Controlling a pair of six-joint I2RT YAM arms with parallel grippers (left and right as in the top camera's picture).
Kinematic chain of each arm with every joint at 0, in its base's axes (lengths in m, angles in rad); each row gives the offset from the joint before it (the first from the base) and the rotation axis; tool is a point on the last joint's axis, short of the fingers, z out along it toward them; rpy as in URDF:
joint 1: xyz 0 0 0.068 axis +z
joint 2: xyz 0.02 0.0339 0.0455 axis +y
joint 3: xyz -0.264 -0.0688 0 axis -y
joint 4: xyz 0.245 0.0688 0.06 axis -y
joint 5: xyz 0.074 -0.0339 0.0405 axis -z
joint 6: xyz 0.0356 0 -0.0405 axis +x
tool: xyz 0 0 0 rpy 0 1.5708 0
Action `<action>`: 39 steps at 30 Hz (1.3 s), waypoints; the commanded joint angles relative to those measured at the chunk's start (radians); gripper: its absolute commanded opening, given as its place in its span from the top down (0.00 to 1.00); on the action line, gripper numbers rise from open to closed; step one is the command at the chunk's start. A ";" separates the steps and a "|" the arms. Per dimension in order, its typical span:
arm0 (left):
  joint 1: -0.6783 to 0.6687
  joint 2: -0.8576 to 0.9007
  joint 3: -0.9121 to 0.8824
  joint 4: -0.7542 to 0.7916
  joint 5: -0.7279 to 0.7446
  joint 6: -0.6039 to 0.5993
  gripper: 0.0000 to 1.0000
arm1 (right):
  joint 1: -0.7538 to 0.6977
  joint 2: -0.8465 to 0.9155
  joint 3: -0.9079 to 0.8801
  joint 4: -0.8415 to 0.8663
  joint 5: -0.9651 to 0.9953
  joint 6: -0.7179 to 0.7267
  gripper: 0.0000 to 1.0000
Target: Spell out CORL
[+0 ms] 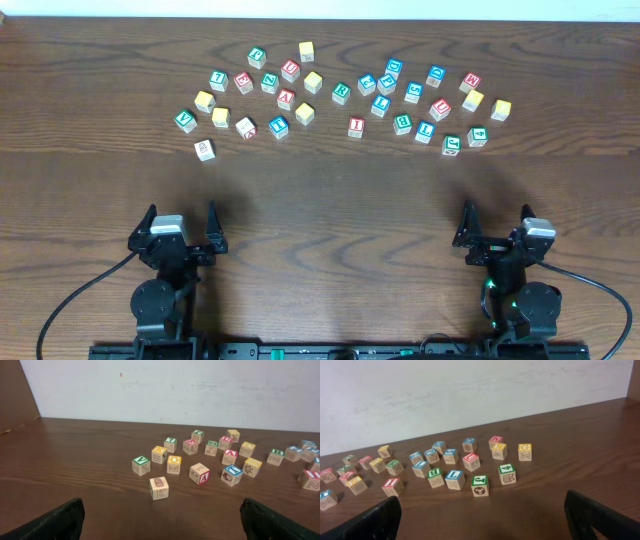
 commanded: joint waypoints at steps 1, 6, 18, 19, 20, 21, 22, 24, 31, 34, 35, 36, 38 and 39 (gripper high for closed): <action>-0.002 -0.007 -0.013 -0.039 -0.007 0.005 0.02 | -0.010 -0.003 -0.001 -0.004 0.001 -0.011 0.01; -0.002 -0.007 -0.013 -0.040 -0.007 0.005 0.02 | -0.010 -0.003 -0.001 -0.004 0.001 -0.011 0.01; -0.002 -0.007 -0.009 -0.010 0.027 0.001 0.02 | -0.010 -0.003 -0.001 -0.004 0.001 -0.011 0.01; -0.002 -0.007 -0.003 -0.010 0.035 0.001 0.02 | -0.010 -0.003 -0.001 -0.004 0.001 -0.011 0.01; -0.002 -0.007 0.003 -0.010 0.045 0.001 0.02 | -0.010 -0.003 -0.001 -0.004 0.001 -0.011 0.01; -0.002 -0.006 0.012 -0.011 0.050 0.001 0.02 | -0.010 -0.003 -0.001 -0.004 0.001 -0.011 0.01; -0.002 -0.005 0.021 -0.011 0.050 0.001 0.02 | -0.010 -0.003 -0.001 -0.004 0.001 -0.011 0.01; -0.002 0.005 0.039 -0.014 0.050 0.001 0.02 | -0.010 -0.003 -0.001 -0.004 0.001 -0.011 0.01; -0.002 0.132 0.153 -0.021 0.074 0.002 0.02 | -0.010 -0.003 -0.001 -0.004 0.001 -0.011 0.01; -0.002 0.229 0.224 -0.022 0.077 0.002 0.02 | -0.010 -0.003 -0.001 -0.004 0.001 -0.011 0.01; -0.002 0.262 0.251 -0.026 0.082 0.002 0.02 | -0.010 -0.003 -0.001 -0.004 0.001 -0.011 0.01; -0.002 0.295 0.279 -0.032 0.092 0.002 0.02 | -0.010 -0.003 -0.001 -0.004 0.001 -0.011 0.01; -0.002 0.370 0.345 -0.049 0.118 0.002 0.02 | -0.010 -0.003 -0.001 -0.004 0.001 -0.011 0.01; -0.002 0.406 0.376 -0.060 0.132 0.002 0.02 | -0.010 -0.003 -0.001 -0.004 0.001 -0.011 0.01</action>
